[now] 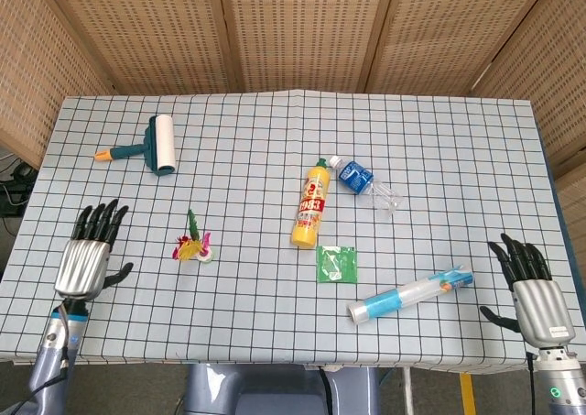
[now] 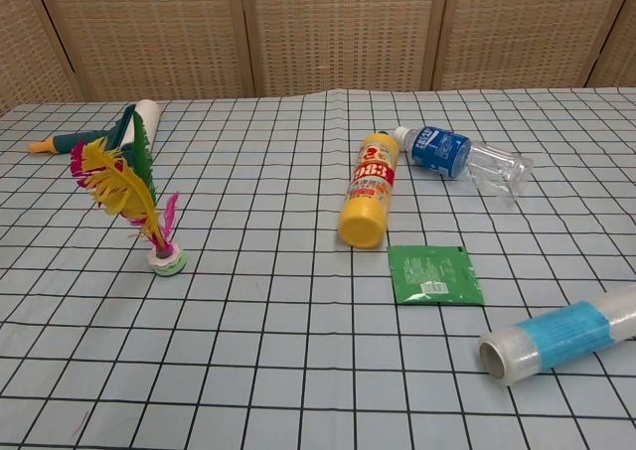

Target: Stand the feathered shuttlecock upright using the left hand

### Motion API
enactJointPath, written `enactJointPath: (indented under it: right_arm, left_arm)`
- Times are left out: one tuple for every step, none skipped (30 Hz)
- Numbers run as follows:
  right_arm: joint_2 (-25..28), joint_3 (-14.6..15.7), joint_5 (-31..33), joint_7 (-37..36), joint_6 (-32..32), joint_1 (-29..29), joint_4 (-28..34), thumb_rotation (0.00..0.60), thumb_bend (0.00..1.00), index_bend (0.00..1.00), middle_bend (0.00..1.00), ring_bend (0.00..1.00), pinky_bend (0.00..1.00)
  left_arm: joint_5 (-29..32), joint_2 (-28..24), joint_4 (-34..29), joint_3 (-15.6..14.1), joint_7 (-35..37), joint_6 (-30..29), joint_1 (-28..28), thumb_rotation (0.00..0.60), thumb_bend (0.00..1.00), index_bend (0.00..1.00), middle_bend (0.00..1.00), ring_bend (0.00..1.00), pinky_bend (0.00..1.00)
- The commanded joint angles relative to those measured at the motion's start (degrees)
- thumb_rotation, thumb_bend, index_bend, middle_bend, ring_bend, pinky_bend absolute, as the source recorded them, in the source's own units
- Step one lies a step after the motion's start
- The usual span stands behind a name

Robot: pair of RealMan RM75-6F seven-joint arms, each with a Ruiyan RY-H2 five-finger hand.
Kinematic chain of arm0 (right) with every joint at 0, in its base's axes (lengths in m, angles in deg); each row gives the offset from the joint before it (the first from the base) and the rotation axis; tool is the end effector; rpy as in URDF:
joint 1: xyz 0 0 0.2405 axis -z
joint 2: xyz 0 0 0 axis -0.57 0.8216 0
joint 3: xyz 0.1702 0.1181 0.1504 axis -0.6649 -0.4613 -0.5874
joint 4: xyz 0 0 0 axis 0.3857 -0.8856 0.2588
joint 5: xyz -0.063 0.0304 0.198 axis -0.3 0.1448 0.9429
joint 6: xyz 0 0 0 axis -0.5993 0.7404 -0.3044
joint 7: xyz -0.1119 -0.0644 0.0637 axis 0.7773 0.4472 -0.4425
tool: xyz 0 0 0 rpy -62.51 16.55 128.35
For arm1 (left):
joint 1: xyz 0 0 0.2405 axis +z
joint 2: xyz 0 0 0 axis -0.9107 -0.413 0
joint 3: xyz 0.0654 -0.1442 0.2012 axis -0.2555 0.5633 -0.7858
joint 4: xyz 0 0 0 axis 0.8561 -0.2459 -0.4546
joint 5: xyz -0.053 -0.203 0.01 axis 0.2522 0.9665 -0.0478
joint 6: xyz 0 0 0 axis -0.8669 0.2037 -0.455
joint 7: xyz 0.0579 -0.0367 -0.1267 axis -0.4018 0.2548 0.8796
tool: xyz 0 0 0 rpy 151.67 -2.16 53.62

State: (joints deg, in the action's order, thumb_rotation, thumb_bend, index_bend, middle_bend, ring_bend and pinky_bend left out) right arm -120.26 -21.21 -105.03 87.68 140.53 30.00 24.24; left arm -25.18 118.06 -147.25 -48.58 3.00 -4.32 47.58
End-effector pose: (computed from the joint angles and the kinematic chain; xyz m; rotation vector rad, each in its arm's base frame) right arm -0.3085 -0.1795 0.1503 1.4309 -0.8651 0.9530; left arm -0.2640 0.2297 0.0784 -1.4851 -0.7348 -0.9015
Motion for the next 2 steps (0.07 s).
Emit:
enactJointPath:
  right_arm:
    - [-0.25,0.07,-0.6,1.1,0.7,0.16,0.2,0.6,0.11,0.03,0.0,0.0,0.08]
    - [-0.33,0.12,-0.79,1.48,0.89,0.22,0.27,0.6,0.11,0.03,0.0,0.0,0.08]
  left_arm:
    - [-2.06,-2.73,0.4,-2.9,-2.36,-2.72,3.9,0.6,0.22,0.01,0.0,0.0,0.0]
    - [-2.11,-3.29,0.15,-3.36,-2.83,-2.97,4.61,0.6,0.22,0.01,0.0,0.0,0.0]
